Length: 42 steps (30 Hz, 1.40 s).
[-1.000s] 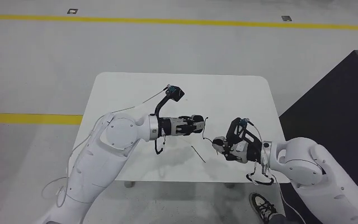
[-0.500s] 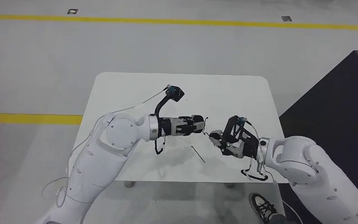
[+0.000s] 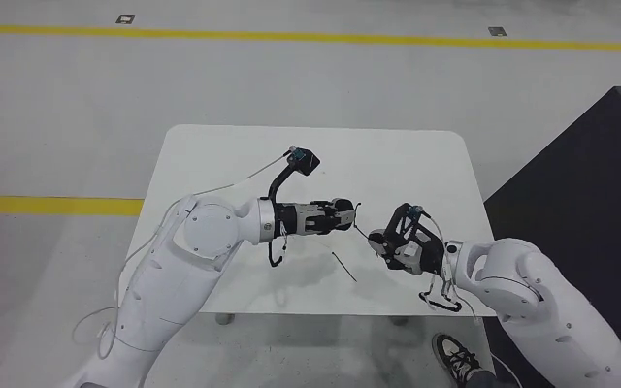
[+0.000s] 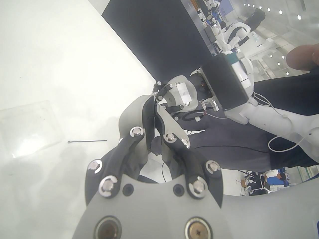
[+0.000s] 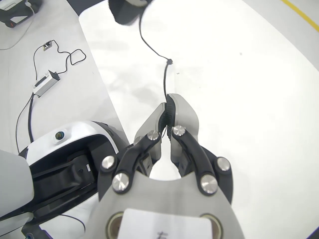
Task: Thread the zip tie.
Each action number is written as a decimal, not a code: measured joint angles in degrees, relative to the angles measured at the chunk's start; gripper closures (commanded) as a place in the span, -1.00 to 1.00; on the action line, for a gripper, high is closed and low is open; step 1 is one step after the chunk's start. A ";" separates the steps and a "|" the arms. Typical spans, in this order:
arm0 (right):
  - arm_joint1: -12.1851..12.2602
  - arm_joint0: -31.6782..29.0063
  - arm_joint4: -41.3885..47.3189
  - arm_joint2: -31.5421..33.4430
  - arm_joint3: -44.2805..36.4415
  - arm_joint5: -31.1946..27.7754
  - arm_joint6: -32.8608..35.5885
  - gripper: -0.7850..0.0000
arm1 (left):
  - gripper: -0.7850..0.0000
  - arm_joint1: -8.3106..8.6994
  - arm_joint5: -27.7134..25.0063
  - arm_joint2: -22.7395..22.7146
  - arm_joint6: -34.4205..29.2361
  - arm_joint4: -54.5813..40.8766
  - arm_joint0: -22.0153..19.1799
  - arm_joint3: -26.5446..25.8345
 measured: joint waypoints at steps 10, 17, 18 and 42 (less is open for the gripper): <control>-0.32 0.91 1.88 0.08 -0.71 -0.68 -1.88 1.00 | 1.00 0.00 0.00 0.00 0.00 0.00 0.00 0.00; -0.50 1.01 2.24 -0.10 -1.09 -1.02 -2.24 1.00 | 1.00 0.00 -0.07 0.03 0.20 0.06 0.14 -0.07; -0.52 1.00 2.36 -0.10 -1.18 -1.08 -2.26 1.00 | 1.00 -0.01 -0.17 0.11 0.64 0.28 0.36 -0.12; -0.69 -0.07 0.80 1.60 -1.65 -2.27 -3.24 1.00 | 1.00 -0.31 9.13 0.15 2.50 -0.79 0.97 0.94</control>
